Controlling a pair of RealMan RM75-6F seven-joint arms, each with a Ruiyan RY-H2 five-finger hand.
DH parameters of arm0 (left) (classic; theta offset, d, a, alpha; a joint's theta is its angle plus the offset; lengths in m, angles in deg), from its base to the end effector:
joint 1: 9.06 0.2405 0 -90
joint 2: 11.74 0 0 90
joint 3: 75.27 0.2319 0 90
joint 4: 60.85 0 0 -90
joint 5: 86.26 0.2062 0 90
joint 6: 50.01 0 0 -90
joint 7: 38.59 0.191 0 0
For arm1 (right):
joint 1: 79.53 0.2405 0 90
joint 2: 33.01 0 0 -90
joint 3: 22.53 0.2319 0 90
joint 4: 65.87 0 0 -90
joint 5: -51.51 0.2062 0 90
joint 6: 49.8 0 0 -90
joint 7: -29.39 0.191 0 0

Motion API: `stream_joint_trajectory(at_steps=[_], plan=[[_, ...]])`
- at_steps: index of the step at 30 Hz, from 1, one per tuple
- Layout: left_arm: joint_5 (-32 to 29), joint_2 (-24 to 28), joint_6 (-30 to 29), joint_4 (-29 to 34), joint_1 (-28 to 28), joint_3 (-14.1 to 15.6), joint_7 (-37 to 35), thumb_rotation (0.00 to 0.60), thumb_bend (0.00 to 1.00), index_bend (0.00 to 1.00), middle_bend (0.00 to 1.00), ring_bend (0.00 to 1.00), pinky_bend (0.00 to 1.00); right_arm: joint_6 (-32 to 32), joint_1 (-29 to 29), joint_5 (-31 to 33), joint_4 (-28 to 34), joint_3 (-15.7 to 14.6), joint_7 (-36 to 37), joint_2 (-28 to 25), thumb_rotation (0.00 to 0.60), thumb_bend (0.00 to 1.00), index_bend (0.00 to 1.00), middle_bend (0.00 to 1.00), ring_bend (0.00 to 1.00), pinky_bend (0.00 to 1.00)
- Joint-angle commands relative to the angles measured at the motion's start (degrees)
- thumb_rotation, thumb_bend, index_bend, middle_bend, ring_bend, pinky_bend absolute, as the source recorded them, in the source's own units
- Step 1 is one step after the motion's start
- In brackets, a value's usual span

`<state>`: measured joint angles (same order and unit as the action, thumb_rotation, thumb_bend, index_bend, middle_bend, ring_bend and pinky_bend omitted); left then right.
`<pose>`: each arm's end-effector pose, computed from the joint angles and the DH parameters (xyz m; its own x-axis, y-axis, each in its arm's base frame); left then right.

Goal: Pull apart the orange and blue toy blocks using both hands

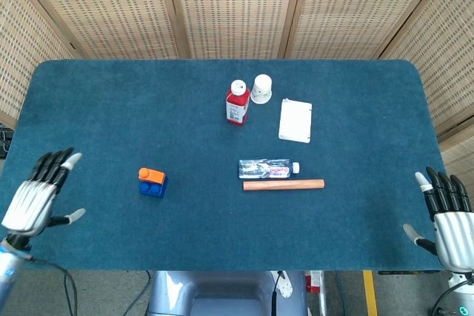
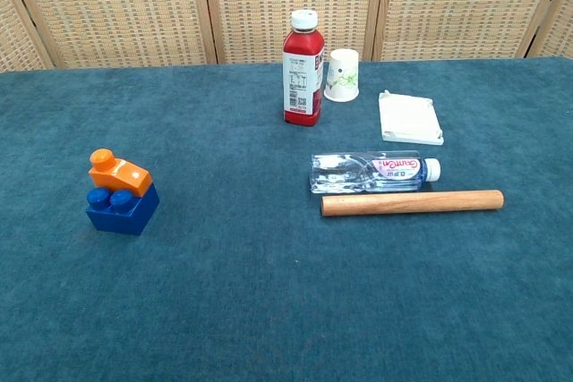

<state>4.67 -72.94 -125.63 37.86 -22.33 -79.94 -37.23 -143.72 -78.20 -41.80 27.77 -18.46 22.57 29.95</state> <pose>-0.2254 0.2635 0.1269 0.3958 0.0800 0.9148 0.8974 -0.2451 -0.3669 -0.2620 -0.2095 0.1768 0.4916 0.1566 0.8566 -0.8603 -0.0652 0.5056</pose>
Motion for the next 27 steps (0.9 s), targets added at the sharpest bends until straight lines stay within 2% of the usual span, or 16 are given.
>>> stream_joint_trajectory(at_steps=[1,5,9,17,27], plan=[[-1.3,-1.7,10.0,-2.4,-8.0,-2.5,0.5,0.600,0.12,0.04,0.05,0.05,0.01,0.4,0.1,0.4,0.0,0.1,-0.2,0.1,0.600,0.00,0.00,0.00,0.00,0.00],[-4.2,-4.6,17.6,-4.8,-13.2,-3.5,1.7,0.600,0.14,0.11,0.11,0.09,0.03,0.8,0.2,1.4,-0.1,0.5,-0.2,0.1,0.600,0.00,0.00,0.00,0.00,0.00],[-7.3,-7.5,21.0,-6.5,-15.8,-4.1,2.2,0.600,0.17,0.25,0.20,0.15,0.07,1.3,0.4,2.3,-0.1,0.8,0.3,0.0,0.600,0.00,0.00,0.00,0.00,0.00],[-13.5,-13.3,22.9,-10.2,-18.5,-4.8,5.8,0.600,0.21,0.28,0.24,0.18,0.07,1.8,0.6,2.7,-0.5,0.8,0.8,0.1,0.600,0.00,0.00,0.00,0.00,0.00],[-19.0,-15.6,25.7,-13.2,-20.7,-4.6,8.9,0.600,0.22,0.30,0.26,0.20,0.07,2.4,0.8,3.7,-0.8,1.1,1.0,0.2,0.600,0.00,0.00,0.00,0.00,0.00]])
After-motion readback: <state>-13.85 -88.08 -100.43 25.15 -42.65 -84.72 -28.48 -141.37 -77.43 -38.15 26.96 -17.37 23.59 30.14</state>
